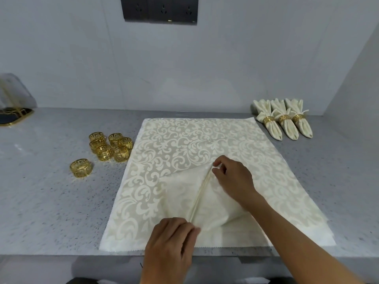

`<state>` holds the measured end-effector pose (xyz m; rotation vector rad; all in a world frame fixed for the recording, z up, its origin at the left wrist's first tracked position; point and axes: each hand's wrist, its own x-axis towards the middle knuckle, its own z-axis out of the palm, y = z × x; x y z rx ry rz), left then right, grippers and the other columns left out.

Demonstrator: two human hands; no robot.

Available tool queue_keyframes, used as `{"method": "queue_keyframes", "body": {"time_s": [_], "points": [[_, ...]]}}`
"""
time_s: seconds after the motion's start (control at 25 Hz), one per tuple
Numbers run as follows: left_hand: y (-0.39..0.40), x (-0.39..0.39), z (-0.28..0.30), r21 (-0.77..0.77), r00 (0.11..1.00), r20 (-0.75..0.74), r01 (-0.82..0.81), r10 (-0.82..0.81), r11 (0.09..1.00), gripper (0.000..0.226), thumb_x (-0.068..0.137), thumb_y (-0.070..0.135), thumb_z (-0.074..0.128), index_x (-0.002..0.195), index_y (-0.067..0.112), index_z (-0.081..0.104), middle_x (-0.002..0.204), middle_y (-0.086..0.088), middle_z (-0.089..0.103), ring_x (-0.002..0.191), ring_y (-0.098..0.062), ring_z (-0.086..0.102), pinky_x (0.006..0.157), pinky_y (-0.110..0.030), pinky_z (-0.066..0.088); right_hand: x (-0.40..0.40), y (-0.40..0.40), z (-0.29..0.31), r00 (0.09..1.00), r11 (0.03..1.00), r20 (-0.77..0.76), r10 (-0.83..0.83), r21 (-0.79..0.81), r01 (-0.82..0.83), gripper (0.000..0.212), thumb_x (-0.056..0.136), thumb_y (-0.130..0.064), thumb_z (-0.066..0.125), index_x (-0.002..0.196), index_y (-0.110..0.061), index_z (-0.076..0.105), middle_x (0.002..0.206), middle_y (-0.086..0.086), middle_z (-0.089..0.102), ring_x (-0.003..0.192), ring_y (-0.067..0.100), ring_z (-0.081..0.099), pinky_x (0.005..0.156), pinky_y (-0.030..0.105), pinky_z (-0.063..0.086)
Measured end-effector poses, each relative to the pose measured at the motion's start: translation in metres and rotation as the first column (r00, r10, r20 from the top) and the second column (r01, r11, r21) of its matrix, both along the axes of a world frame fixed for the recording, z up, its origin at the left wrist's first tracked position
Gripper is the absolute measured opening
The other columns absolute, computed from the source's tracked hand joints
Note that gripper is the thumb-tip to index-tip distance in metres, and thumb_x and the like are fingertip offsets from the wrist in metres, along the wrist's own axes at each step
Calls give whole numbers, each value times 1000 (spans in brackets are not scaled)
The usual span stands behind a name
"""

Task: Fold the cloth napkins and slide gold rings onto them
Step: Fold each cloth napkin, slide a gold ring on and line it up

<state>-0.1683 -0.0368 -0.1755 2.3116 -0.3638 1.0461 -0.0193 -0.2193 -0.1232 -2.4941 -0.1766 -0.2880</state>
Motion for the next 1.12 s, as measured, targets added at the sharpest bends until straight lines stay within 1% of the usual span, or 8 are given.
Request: {"method": "queue_keyframes", "body": {"time_s": [0.12,0.24,0.36,0.44,0.6,0.8,0.96,1.12], "points": [[0,-2,3,45,997,-61,41,-38,998,22,85,34,67,73,17,72,81,10,63,77,-11,57,69,-26,48,5,4,-4,999,992,27,25,-125,-22,12,97,-31,51,99,-27,63,88,-13,59,81,10,57,71,29,45],[4,-6,27,-4,963,-243,121,-119,993,26,90,42,59,75,23,68,84,17,60,78,-7,55,70,-23,45,-9,-3,14,996,998,62,-68,-13,69,16,98,-38,49,100,-30,63,96,-13,57,84,7,58,70,28,43],[22,16,58,-72,933,-340,95,-114,993,27,96,43,43,92,28,65,97,21,59,93,-1,53,82,-18,41,-76,-20,33,968,985,198,-154,106,135,11,97,-32,52,88,-32,58,65,-12,59,55,6,56,52,22,37],[40,50,65,-8,902,-428,57,-55,998,27,97,40,38,109,30,60,116,18,55,112,-5,48,95,-25,37,-130,-16,32,999,991,37,-40,128,35,8,95,-37,52,90,-36,58,54,-8,58,46,10,53,46,20,36],[58,85,66,161,710,-703,110,35,981,30,102,39,40,128,37,53,128,12,54,123,-15,44,101,-35,30,-169,10,14,992,995,-97,79,-47,-84,25,93,-58,39,112,-45,49,91,-20,62,81,1,58,70,21,46],[36,33,70,-46,672,-731,123,-118,991,23,95,44,52,113,35,64,91,16,64,86,-1,59,77,-20,46,-96,-16,23,990,984,-116,-83,-169,62,37,97,-52,42,118,-27,59,112,-11,43,105,12,46,82,32,44],[19,15,44,285,833,-543,305,-109,909,43,98,52,33,134,34,49,154,20,25,142,-1,16,111,-24,14,-77,-30,22,986,961,-164,32,-265,-75,43,94,-56,48,123,-27,61,136,-13,45,122,18,45,96,36,39],[21,17,34,347,801,-597,305,-41,887,60,95,59,11,146,37,34,159,22,12,147,2,1,117,-28,-4,-103,-20,0,999,931,-21,38,-363,-43,41,90,-55,40,110,-29,62,115,-16,58,108,16,51,84,33,34]]}}
